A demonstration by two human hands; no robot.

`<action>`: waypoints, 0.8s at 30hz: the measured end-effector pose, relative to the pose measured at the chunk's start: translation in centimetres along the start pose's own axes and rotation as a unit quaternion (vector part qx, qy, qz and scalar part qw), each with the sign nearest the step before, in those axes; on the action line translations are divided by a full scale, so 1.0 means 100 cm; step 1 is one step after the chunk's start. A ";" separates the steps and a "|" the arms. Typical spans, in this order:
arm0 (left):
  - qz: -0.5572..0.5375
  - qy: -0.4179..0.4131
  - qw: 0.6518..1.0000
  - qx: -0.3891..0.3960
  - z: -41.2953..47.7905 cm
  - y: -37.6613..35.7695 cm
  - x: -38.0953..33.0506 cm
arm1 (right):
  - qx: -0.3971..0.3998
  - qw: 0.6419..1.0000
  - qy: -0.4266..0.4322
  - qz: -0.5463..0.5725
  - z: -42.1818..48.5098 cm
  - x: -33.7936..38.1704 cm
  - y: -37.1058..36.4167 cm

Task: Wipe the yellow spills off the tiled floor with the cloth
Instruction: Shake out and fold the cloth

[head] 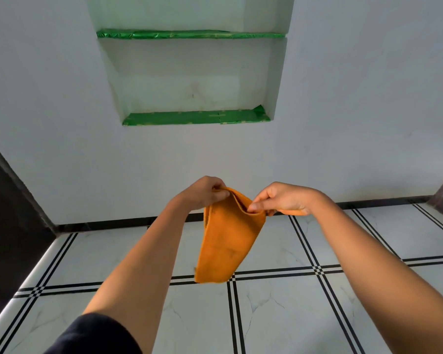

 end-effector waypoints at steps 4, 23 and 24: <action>-0.003 -0.006 1.000 -0.009 0.000 -0.004 -0.002 | -0.052 0.971 -0.010 -0.235 0.004 0.008 -0.002; -0.530 0.144 0.829 0.107 -0.003 -0.042 0.014 | -0.101 0.962 -0.068 0.243 0.004 -0.028 -0.003; -0.516 0.166 0.829 0.142 -0.011 -0.060 0.024 | -0.072 0.964 -0.083 0.241 0.005 -0.049 -0.019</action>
Point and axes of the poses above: each hand's wrist, its own z-axis towards the middle knuckle, its own y-axis out of the back of the hand, x = y × z, the point moved 1 cm from there along z, towards the middle knuckle
